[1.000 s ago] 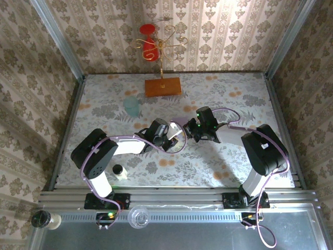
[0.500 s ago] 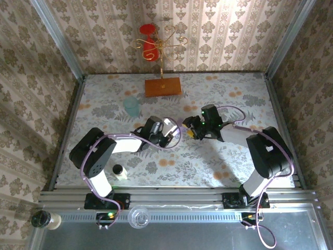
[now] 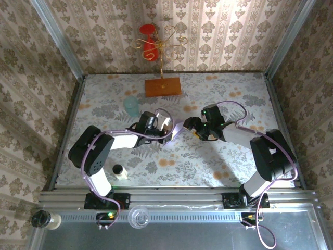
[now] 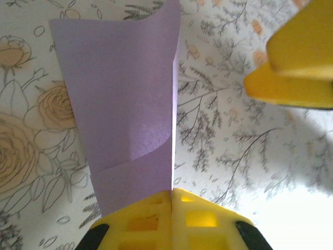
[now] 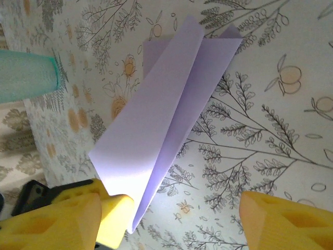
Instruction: Fold a paper plane with a square sheet of paper (pick it up from the middle)
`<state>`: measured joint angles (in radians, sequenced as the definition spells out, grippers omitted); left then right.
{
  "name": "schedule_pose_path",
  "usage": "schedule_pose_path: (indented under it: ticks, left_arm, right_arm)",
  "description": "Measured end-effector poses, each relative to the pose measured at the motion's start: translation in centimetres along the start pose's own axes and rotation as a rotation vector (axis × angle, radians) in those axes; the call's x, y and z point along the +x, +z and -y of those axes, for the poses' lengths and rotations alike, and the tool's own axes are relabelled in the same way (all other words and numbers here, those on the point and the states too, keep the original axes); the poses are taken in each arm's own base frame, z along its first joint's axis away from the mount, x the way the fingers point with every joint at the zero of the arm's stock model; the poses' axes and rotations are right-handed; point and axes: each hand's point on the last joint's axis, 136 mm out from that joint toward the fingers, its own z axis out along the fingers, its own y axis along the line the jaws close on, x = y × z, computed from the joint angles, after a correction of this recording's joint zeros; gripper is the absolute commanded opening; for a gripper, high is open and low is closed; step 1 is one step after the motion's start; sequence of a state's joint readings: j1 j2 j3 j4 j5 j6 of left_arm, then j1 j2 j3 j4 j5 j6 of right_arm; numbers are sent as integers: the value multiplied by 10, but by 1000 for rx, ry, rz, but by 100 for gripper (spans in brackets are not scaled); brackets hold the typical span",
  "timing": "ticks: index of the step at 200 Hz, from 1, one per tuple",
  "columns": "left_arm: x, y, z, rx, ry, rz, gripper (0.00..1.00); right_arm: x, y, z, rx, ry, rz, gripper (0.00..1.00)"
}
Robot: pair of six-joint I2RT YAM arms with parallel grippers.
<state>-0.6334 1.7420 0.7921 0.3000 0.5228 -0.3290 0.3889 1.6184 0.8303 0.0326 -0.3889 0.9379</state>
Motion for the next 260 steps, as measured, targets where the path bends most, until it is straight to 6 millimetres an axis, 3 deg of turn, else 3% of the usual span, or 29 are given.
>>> schedule_pose_path:
  ticks: [70, 109, 145, 202, 260]
  left_arm:
    - [0, 13, 7, 101, -219, -77, 0]
    - [8, 16, 2, 123, -345, -111, 0]
    - [2, 15, 0, 140, -409, -98, 0]
    - [-6, 15, -2, 167, -470, -72, 0]
    - [5, 19, -9, 168, -529, -81, 0]
  right_arm:
    - [0, 9, 7, 19, -170, -17, 83]
    - [4, 13, 11, 33, -207, -34, 83]
    - [6, 19, 13, 52, -224, -58, 81]
    - [0, 30, 0, 100, -280, -67, 78]
    - [-6, 38, 18, 209, -266, -62, 81]
